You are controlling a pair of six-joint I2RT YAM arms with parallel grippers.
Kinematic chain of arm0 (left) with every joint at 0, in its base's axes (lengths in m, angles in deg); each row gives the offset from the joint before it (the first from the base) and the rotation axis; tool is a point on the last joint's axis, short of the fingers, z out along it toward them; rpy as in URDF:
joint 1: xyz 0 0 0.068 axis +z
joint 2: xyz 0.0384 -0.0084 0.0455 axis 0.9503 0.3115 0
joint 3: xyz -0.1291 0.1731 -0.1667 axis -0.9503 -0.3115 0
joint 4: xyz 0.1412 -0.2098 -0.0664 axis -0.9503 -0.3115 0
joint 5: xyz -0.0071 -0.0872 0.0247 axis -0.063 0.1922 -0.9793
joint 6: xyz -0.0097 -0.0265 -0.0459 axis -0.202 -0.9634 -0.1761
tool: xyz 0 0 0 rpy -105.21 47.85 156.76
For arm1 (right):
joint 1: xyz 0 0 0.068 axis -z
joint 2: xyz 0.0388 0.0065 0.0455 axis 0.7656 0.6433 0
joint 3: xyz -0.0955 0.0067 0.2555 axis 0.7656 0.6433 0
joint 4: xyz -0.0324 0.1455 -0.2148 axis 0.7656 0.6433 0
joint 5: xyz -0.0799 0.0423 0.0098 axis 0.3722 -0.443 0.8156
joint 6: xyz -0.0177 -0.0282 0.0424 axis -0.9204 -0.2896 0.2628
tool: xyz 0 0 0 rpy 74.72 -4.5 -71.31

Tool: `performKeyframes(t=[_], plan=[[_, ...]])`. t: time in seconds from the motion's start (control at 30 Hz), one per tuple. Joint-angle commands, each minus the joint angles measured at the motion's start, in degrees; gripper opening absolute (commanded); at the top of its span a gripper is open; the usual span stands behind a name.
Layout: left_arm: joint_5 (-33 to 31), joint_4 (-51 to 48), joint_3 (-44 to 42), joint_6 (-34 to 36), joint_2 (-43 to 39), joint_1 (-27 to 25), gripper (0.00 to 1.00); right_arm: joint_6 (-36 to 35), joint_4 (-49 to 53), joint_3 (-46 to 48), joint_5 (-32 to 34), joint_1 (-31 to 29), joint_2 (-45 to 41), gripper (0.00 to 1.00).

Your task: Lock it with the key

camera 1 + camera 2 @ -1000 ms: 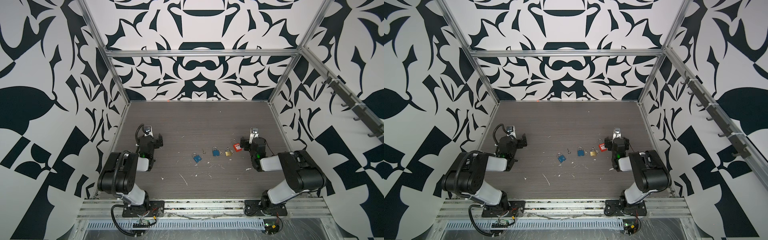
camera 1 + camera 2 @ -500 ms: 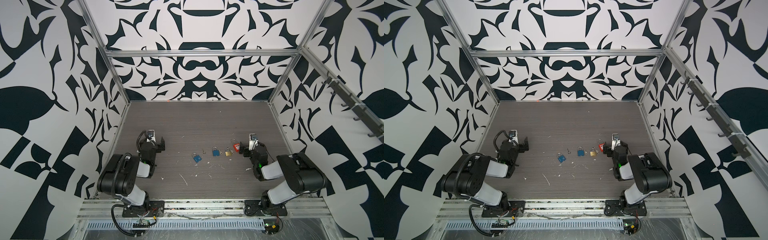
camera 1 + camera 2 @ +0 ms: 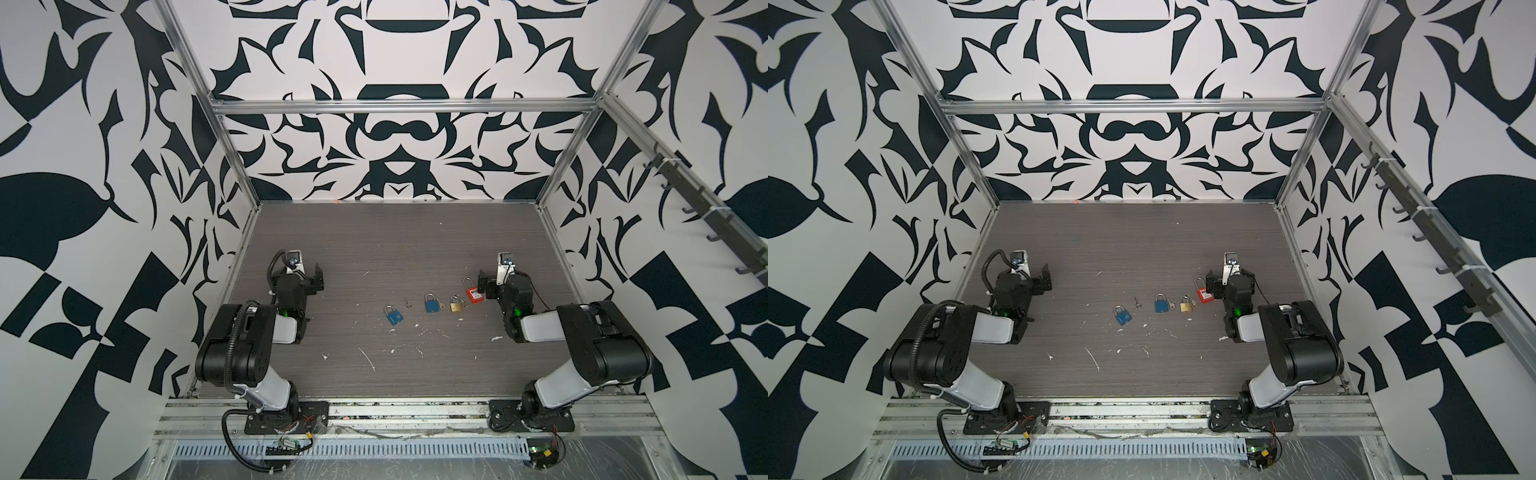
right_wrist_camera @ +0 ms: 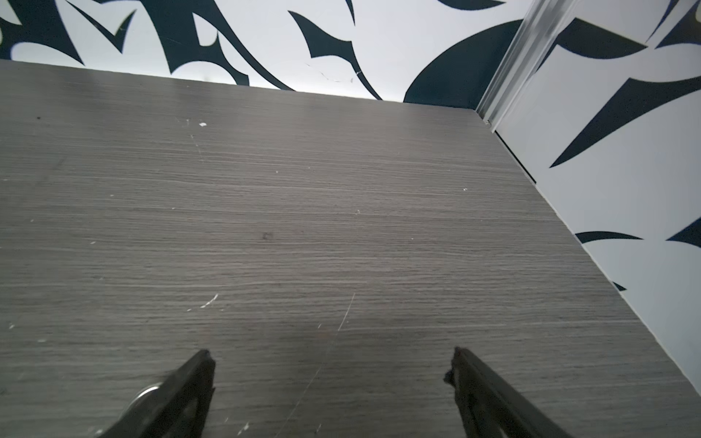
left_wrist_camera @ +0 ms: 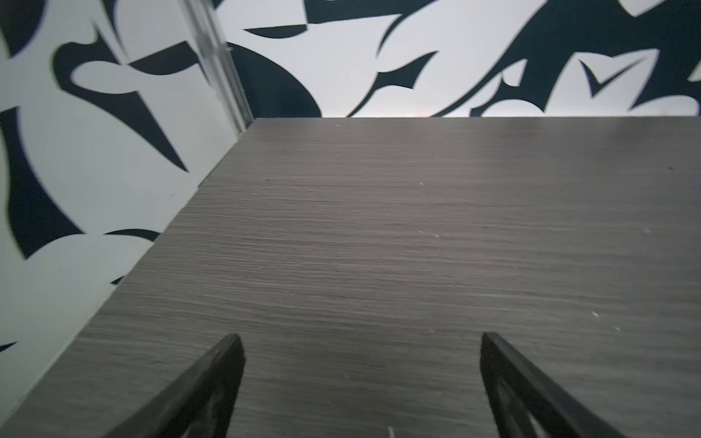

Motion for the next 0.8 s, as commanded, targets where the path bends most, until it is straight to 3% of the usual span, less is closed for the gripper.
performKeyframes(t=[0.0,0.07,0.6,0.77], plan=[[3.20,-6.03,0.74,-2.02,-1.47,0.00,0.99,0.70,1.99,-0.41,0.55,0.22,-1.02,0.99],[2.93,-2.44,0.00,-1.69,-0.36,-0.03,1.00,0.87,2.27,-0.51,0.52,0.23,-1.03,1.00],[3.80,-7.09,2.77,-0.59,0.49,-0.79,1.00,0.70,2.23,-0.51,0.57,0.22,-1.07,0.99],[4.36,-3.98,0.67,-0.61,-0.50,-0.53,1.00,0.70,2.28,-0.51,0.54,0.22,-1.06,1.00]])
